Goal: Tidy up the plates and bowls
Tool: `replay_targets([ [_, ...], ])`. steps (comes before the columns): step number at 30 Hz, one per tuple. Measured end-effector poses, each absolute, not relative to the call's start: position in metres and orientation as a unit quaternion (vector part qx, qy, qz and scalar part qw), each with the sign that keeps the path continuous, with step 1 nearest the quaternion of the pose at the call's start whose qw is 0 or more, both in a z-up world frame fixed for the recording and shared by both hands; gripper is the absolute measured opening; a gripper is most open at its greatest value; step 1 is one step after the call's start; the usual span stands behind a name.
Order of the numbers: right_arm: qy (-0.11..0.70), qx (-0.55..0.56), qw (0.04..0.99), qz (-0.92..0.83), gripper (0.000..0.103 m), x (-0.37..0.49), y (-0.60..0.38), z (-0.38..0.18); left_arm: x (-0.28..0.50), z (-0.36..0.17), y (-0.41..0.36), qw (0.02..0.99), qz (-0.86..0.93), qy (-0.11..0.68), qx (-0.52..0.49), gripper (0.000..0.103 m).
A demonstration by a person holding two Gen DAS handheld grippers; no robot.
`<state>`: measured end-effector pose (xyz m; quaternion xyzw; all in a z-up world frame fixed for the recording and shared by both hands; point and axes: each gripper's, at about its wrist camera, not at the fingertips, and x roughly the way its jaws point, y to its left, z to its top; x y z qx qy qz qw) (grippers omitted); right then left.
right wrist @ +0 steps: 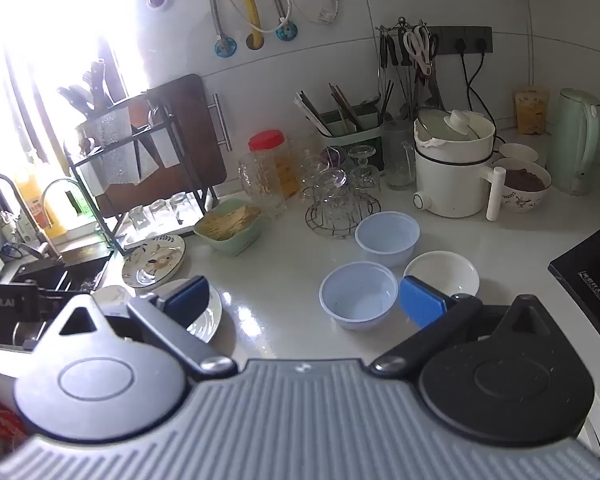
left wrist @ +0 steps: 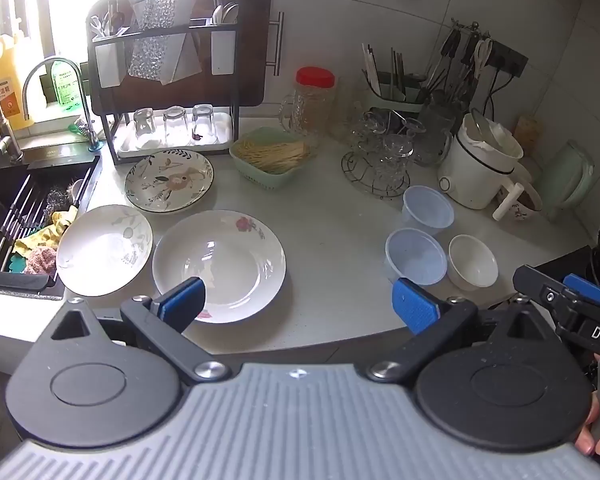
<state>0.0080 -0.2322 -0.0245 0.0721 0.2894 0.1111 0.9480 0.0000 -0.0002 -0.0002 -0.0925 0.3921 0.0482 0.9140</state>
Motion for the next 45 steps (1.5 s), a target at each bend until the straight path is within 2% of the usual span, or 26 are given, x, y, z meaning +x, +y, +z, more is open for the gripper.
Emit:
replay_targets([
  [45,0.279,0.077,0.953,0.087,0.103,0.004,-0.242,-0.019,0.001,0.01,0.0,0.923,0.028,0.377,-0.067,0.101],
])
